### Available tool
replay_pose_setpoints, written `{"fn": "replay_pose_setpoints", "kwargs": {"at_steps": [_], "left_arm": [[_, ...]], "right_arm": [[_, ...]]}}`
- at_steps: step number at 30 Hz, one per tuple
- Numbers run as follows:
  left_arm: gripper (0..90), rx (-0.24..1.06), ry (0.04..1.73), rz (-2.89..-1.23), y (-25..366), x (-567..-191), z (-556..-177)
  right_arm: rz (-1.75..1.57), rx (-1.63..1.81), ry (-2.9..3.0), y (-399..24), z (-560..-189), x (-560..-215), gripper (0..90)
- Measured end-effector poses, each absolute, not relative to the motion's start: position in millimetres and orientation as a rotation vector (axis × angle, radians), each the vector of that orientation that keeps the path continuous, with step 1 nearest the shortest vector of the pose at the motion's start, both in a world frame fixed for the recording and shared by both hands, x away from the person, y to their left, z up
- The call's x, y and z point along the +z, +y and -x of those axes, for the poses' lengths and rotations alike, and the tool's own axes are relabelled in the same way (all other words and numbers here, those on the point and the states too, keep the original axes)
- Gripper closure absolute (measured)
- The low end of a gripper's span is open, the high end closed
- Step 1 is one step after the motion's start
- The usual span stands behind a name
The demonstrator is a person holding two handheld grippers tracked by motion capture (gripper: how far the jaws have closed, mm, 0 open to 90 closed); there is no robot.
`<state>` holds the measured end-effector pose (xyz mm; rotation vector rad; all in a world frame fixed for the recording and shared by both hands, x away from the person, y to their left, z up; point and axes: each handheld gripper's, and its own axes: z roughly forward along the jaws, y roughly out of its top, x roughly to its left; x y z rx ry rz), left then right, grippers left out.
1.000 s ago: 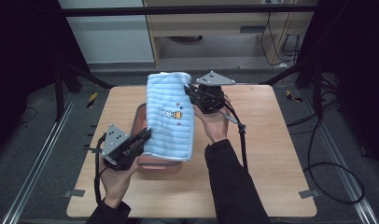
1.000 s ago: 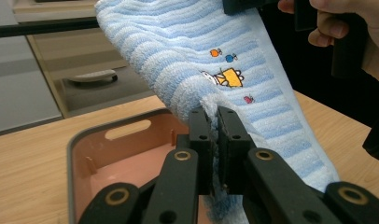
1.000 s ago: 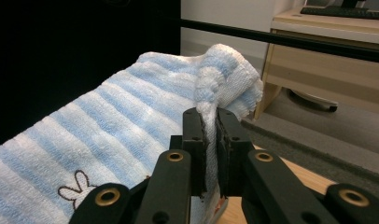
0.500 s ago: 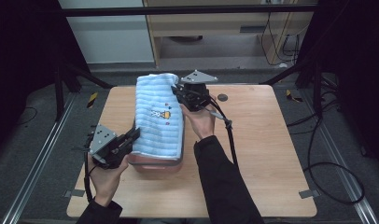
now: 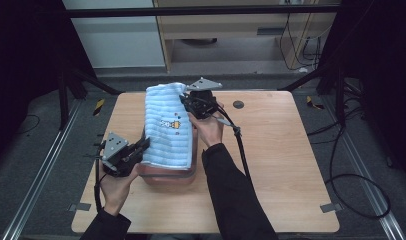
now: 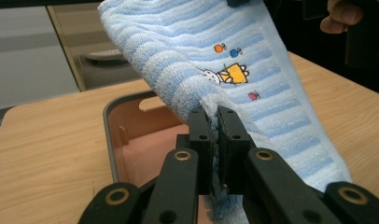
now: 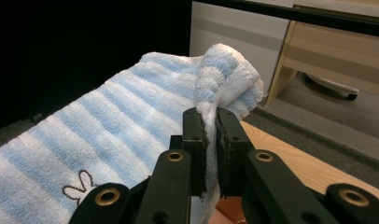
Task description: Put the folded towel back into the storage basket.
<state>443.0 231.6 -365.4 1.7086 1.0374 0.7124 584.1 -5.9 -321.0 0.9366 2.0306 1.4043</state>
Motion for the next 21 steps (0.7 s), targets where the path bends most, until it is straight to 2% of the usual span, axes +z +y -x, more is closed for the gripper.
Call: {"fn": "replay_pose_setpoints", "kwargs": {"at_steps": [21], "left_arm": [[85.3, 0.702, 1.092, -1.774, 234.6, -393.8, -458.2]], "right_arm": [[-0.982, 1.340, 2.080, 3.6, -599.6, -356.2, 83.8]]}}
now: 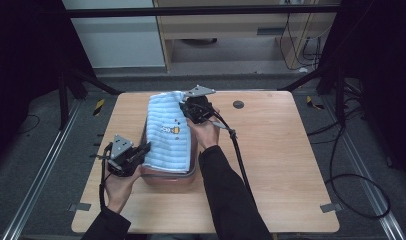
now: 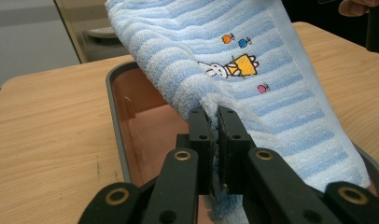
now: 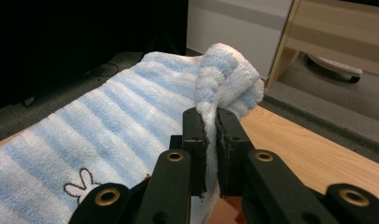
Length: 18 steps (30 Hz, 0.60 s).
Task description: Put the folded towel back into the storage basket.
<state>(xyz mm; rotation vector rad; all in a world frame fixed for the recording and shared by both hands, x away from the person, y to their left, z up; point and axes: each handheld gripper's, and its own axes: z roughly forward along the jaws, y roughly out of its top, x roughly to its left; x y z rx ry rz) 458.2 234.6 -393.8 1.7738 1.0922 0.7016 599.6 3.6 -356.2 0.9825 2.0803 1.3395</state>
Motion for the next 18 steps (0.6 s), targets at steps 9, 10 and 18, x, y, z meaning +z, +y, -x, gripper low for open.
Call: {"fn": "replay_pose_setpoints", "kwargs": {"at_steps": [9, 10, 18], "left_arm": [[85.2, 0.698, 1.109, -1.806, 234.2, -406.9, -461.0], [85.2, 0.697, 1.112, -1.807, 234.4, -408.2, -460.7], [85.2, 0.691, 1.128, -1.841, 233.1, -418.4, -460.9]], "right_arm": [[-1.007, 1.316, 2.104, 4.6, -603.0, -372.2, 83.7], [-1.008, 1.315, 2.108, 4.6, -603.5, -374.2, 83.7], [-1.026, 1.297, 2.130, 5.8, -604.6, -386.6, 83.6]]}}
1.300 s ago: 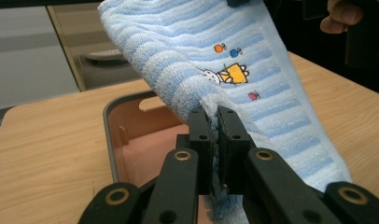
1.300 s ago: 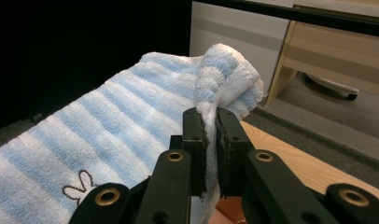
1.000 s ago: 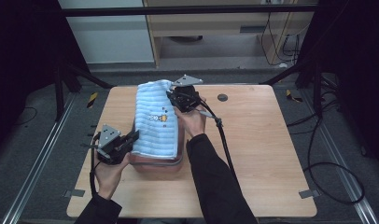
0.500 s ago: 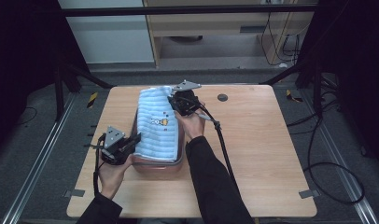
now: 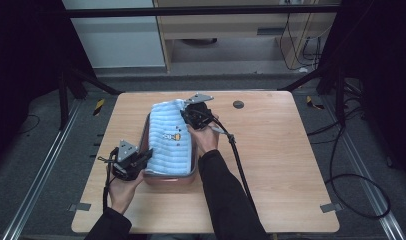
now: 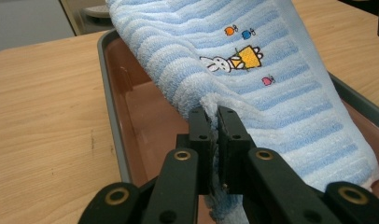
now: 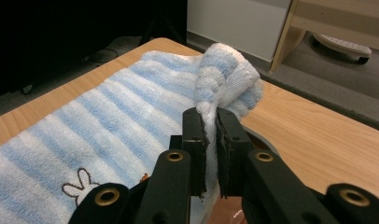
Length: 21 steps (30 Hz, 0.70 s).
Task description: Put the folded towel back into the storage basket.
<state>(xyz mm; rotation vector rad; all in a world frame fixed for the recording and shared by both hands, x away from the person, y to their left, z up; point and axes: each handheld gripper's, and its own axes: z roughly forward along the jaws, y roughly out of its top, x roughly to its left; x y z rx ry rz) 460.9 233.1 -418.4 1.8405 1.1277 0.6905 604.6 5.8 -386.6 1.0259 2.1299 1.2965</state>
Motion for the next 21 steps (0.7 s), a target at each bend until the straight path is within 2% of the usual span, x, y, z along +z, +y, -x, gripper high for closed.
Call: {"fn": "replay_pose_setpoints", "kwargs": {"at_steps": [15, 19, 21], "left_arm": [[84.5, 0.664, 1.188, -1.877, 232.6, -429.8, -463.9], [79.3, 0.652, 1.211, -1.898, 235.4, -433.5, -467.9], [76.0, 0.657, 1.210, -1.873, 237.0, -432.6, -467.5]], "right_arm": [[-1.040, 1.180, 2.199, 12.5, -608.0, -409.0, 80.8], [-1.049, 1.132, 2.235, 16.2, -609.7, -417.4, 76.9], [-1.055, 1.122, 2.253, 16.2, -609.8, -419.9, 71.9]]}}
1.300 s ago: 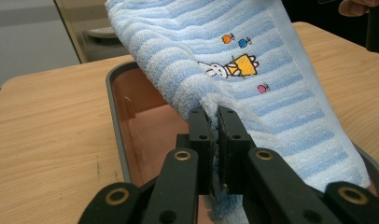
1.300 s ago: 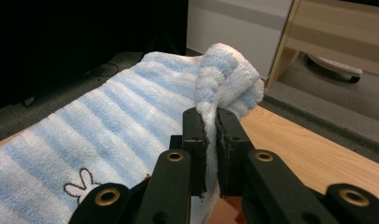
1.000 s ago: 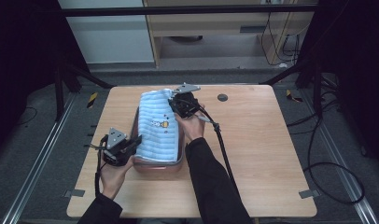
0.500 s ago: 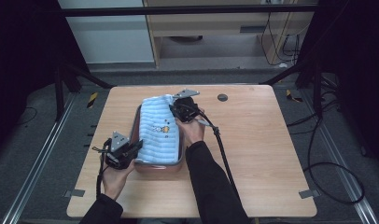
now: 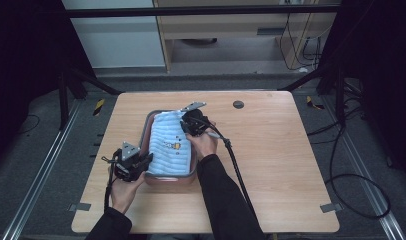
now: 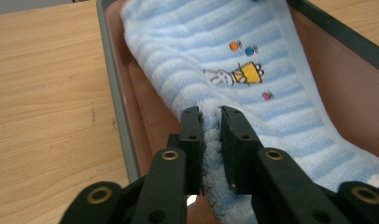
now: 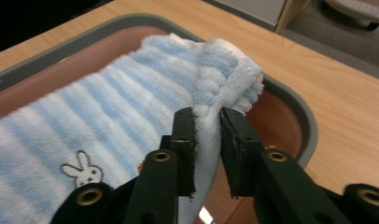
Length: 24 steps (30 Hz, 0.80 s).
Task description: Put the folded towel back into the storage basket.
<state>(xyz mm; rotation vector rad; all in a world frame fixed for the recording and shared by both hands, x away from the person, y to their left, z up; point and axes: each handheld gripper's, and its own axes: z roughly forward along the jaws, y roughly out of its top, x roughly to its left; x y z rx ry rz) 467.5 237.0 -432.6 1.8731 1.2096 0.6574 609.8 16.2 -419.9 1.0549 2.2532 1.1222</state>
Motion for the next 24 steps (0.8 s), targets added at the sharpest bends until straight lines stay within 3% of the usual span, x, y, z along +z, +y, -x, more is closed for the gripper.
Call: {"fn": "replay_pose_setpoints", "kwargs": {"at_steps": [12, 20, 24], "left_arm": [[67.1, 0.674, 1.181, -1.828, 242.9, -417.9, -456.7], [55.5, 0.674, 1.160, -1.808, 252.7, -410.1, -450.7], [48.4, 0.670, 1.151, -1.795, 260.1, -407.8, -450.5]], "right_arm": [[-1.051, 1.219, 2.158, -3.8, -598.0, -402.7, 46.8], [-1.047, 1.291, 2.098, -38.1, -579.1, -384.9, 30.2], [-1.074, 1.327, 2.085, -59.4, -571.2, -382.5, 27.0]]}}
